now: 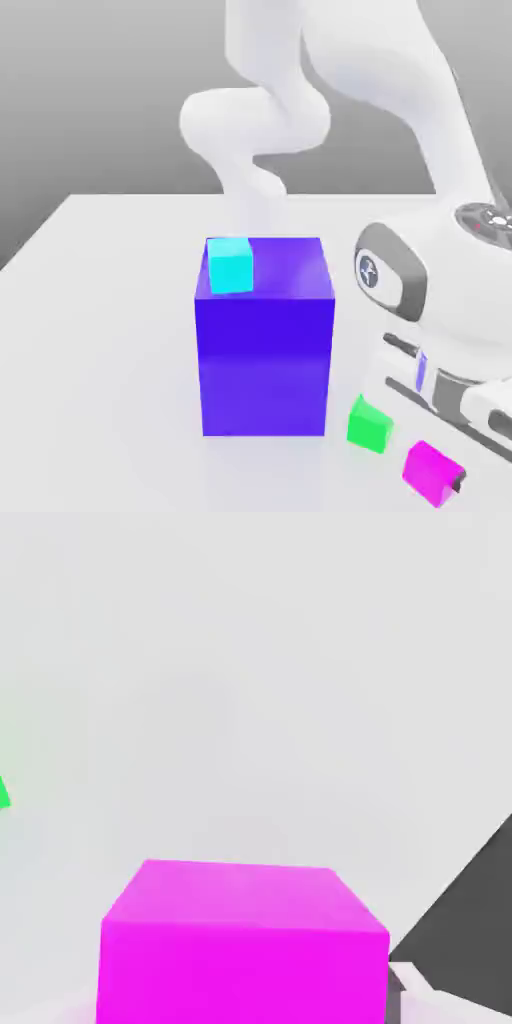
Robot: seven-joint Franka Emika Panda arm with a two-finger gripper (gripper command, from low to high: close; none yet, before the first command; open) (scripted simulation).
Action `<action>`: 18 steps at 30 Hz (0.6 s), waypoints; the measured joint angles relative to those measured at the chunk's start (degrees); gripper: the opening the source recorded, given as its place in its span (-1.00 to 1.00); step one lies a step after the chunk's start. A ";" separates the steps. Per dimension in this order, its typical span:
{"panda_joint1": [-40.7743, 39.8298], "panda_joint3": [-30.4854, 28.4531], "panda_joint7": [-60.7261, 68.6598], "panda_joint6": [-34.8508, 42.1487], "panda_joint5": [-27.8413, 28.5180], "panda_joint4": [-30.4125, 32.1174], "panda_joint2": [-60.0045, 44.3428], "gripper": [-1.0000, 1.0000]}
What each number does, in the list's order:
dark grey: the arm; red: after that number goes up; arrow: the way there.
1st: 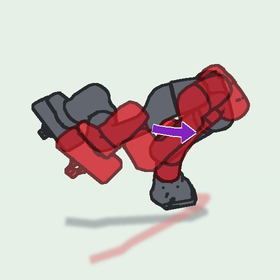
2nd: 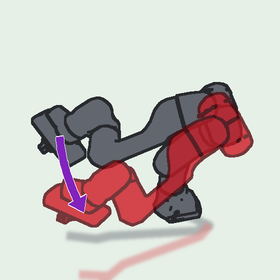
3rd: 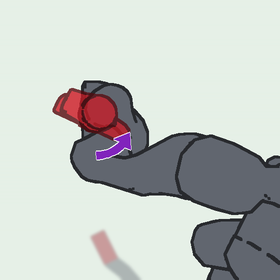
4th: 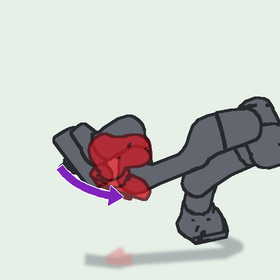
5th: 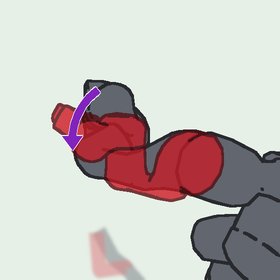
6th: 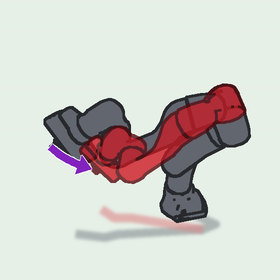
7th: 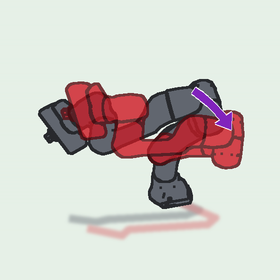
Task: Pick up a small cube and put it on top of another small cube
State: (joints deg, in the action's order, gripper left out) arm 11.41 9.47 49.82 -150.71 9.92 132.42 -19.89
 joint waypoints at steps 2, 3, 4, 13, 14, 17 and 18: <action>1.83 -1.69 -6.36 0.14 0.20 2.47 2.25 -1.00; 2.47 -2.29 -9.70 0.17 0.39 3.72 3.40 -1.00; 3.03 -2.82 -13.01 0.18 0.51 4.98 4.58 -1.00; 5.01 -4.24 -39.38 -0.66 -3.46 16.65 16.49 -1.00; 5.11 -4.15 -41.72 -0.83 -4.73 17.98 17.88 -1.00; 5.59 -3.99 -47.50 -1.80 -9.11 21.58 21.14 -1.00; 5.93 -4.17 -48.42 -3.07 -9.54 22.01 20.38 -1.00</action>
State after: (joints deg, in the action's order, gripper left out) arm 17.34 5.30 1.40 -153.79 0.38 154.43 0.48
